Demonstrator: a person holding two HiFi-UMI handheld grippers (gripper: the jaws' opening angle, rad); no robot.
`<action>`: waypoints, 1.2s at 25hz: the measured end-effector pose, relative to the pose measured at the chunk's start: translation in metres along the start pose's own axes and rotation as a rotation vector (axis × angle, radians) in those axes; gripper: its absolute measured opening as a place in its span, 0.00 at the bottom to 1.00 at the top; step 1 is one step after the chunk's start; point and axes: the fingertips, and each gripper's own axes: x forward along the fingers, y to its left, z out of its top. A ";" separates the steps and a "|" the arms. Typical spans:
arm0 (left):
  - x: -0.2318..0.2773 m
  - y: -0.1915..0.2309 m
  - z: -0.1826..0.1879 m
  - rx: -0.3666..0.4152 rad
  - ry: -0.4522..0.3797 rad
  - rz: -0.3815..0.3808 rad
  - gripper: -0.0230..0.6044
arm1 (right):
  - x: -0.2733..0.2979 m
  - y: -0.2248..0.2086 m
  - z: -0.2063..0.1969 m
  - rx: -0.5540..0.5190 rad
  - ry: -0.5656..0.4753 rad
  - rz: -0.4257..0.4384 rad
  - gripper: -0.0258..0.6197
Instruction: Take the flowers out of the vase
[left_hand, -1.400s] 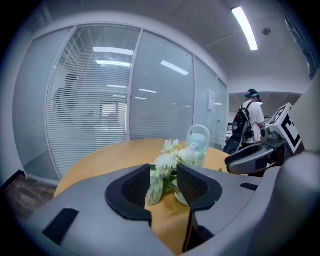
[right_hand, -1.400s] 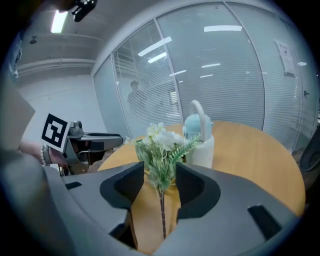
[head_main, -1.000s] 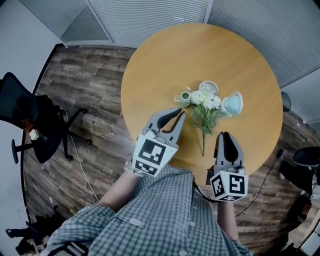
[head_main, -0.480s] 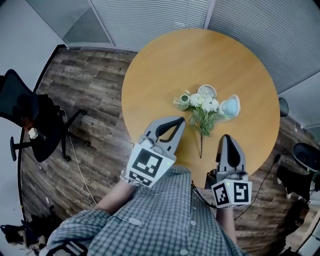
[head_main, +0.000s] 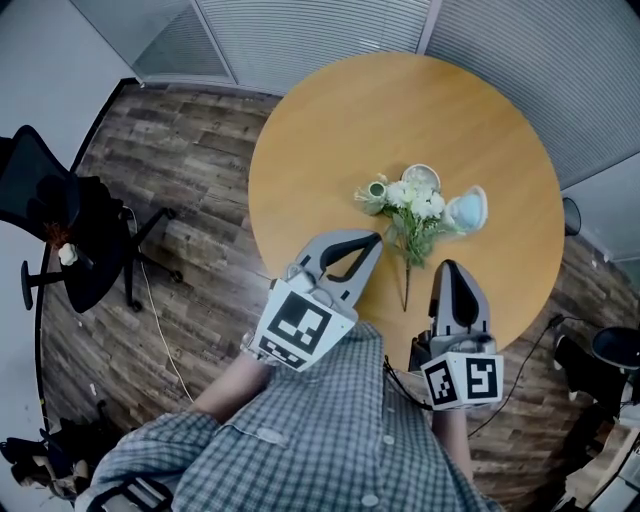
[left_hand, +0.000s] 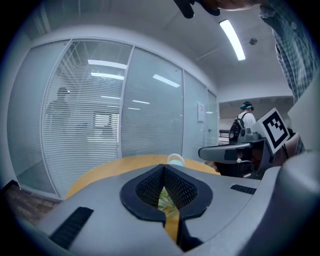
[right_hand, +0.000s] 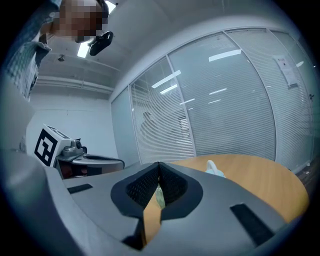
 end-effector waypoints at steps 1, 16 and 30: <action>0.001 -0.002 -0.001 0.008 0.002 -0.009 0.05 | 0.001 0.002 0.000 -0.001 0.000 0.013 0.06; 0.007 -0.011 -0.002 0.039 0.015 -0.056 0.05 | 0.003 0.012 -0.001 -0.001 0.011 0.058 0.06; 0.011 -0.020 -0.005 0.059 0.027 -0.088 0.05 | 0.002 0.015 -0.005 0.010 0.034 0.075 0.06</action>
